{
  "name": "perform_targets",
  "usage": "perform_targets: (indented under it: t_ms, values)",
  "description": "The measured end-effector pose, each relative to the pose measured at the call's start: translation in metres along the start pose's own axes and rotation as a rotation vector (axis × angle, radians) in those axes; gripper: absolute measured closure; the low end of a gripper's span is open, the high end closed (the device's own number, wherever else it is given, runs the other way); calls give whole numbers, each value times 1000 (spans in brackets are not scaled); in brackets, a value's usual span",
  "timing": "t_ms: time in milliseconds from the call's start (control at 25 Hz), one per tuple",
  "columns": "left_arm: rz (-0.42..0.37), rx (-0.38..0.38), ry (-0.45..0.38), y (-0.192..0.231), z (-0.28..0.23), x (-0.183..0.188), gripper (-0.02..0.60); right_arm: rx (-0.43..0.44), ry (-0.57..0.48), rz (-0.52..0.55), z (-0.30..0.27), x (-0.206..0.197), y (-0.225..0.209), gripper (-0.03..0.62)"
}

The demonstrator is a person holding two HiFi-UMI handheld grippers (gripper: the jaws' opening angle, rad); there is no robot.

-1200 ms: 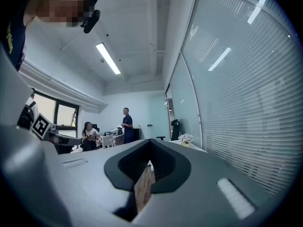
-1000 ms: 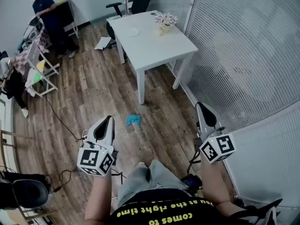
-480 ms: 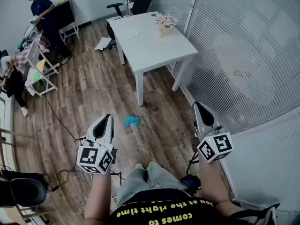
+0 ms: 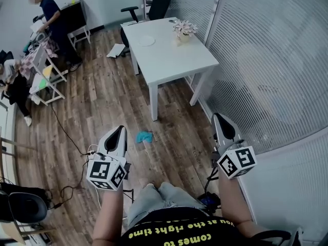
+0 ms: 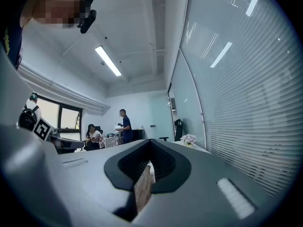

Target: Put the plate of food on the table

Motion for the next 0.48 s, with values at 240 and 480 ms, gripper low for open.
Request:
perform_targets:
  t_ms: [240, 480]
  values:
    - [10, 12, 3, 3, -13, -1, 581, 14, 1, -10, -14, -3, -8, 591]
    - [17, 14, 1, 14, -29, 1, 581, 11, 1, -14, -32, -6, -12, 591]
Point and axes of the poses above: the fingertips, and each gripper's own axes: z backward along the fingers, y to its left, x out of its top, the point moved 4 cm from there along z, backward along the fingers, and after that the axes turned 3 degrees about x, right-handed, at the moved point
